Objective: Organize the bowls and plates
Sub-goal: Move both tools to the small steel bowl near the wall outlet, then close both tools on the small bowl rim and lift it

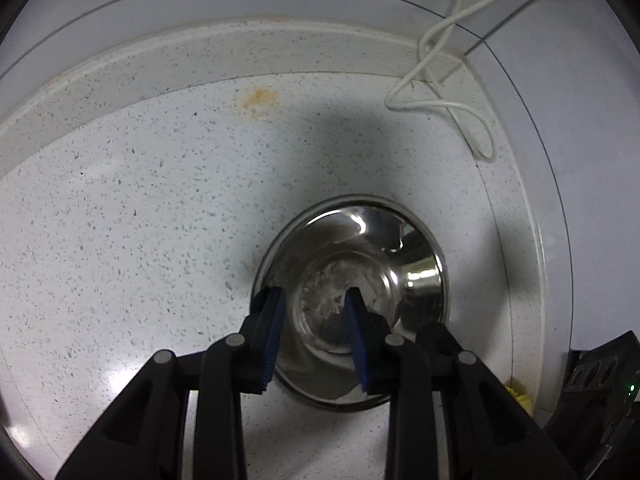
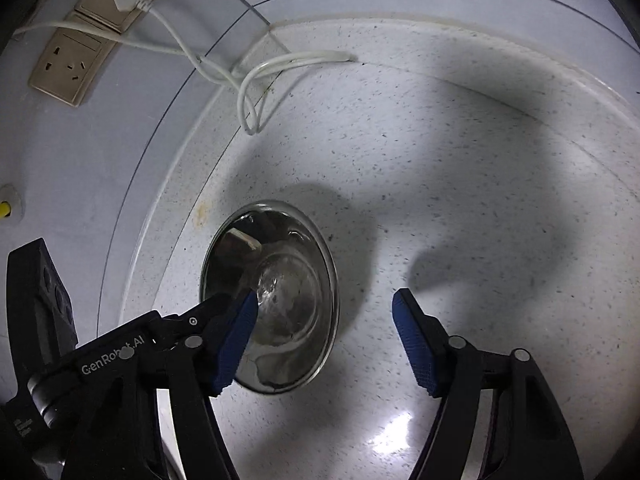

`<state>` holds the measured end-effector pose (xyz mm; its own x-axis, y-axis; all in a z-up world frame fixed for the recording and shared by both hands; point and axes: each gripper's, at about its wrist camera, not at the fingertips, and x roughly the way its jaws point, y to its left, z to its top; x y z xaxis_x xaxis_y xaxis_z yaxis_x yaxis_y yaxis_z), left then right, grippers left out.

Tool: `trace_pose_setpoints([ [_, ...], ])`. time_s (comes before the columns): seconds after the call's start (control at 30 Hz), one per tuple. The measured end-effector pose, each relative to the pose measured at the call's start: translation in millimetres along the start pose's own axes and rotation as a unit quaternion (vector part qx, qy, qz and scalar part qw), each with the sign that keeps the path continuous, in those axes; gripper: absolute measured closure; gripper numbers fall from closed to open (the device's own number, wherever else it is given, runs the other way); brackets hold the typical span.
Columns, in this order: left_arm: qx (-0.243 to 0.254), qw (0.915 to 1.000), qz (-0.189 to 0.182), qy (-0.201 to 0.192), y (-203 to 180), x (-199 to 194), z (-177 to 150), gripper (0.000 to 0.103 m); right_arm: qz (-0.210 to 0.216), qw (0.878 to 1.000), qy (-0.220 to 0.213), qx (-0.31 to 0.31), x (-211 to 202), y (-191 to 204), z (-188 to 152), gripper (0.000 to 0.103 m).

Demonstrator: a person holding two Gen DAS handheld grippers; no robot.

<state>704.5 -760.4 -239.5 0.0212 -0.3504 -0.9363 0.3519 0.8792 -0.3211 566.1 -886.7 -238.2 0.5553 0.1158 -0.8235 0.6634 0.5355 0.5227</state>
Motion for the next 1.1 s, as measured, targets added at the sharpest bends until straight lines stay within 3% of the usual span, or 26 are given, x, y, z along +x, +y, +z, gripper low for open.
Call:
trace_pose_setpoints([
  [0.07, 0.002, 0.9999, -0.007, 0.008, 0.6, 4.2, -0.4, 0.077, -0.001, 1.000, 0.006, -0.008, 2.8, 4.0, -1.0, 0.072],
  [0.1, 0.002, 0.9999, -0.011, 0.012, 0.7, 6.3, -1.1, 0.089, 0.001, 1.000, 0.011, -0.010, 4.8, 5.6, -1.7, 0.078],
  [0.2, 0.001, 0.9995, -0.016, 0.026, 1.8, 13.9, -2.8, 0.094, 0.011, 1.000, 0.023, -0.012, 9.5, 7.4, -6.1, 0.093],
  [0.37, 0.026, 0.9994, -0.019, 0.009, 0.1, -0.3, -5.4, 0.094, 0.007, 1.000, 0.025, -0.011, 11.9, 5.2, -10.3, 0.094],
  [0.47, 0.045, 0.9989, 0.002, -0.011, -4.0, -14.3, -2.0, 0.092, 0.011, 1.000, 0.024, -0.012, 9.7, 4.5, -9.3, 0.094],
  [0.57, 0.052, 0.9978, 0.031, -0.028, -2.4, -28.1, 2.6, 0.075, 0.017, 1.000, 0.021, -0.006, 5.2, 1.1, -8.7, 0.094],
  [0.73, 0.033, 0.9971, 0.059, -0.036, 15.2, -34.1, 10.1, 0.074, 0.035, 0.999, 0.022, 0.004, 1.9, -0.7, -9.3, 0.091],
  [1.03, -0.017, 0.9995, 0.026, 0.005, 37.1, -1.4, 6.8, 0.074, 0.033, 0.999, 0.038, 0.003, 13.9, 4.6, -13.5, 0.091],
  [1.07, -0.021, 0.9996, 0.019, 0.002, 37.2, 0.4, 6.1, 0.075, 0.030, 0.999, 0.039, 0.003, 16.0, 4.9, -13.3, 0.091],
  [1.1, -0.025, 0.9996, 0.012, -0.006, 39.2, -0.8, 5.7, 0.084, 0.027, 0.999, 0.039, 0.004, 20.9, 5.5, -11.6, 0.091],
])
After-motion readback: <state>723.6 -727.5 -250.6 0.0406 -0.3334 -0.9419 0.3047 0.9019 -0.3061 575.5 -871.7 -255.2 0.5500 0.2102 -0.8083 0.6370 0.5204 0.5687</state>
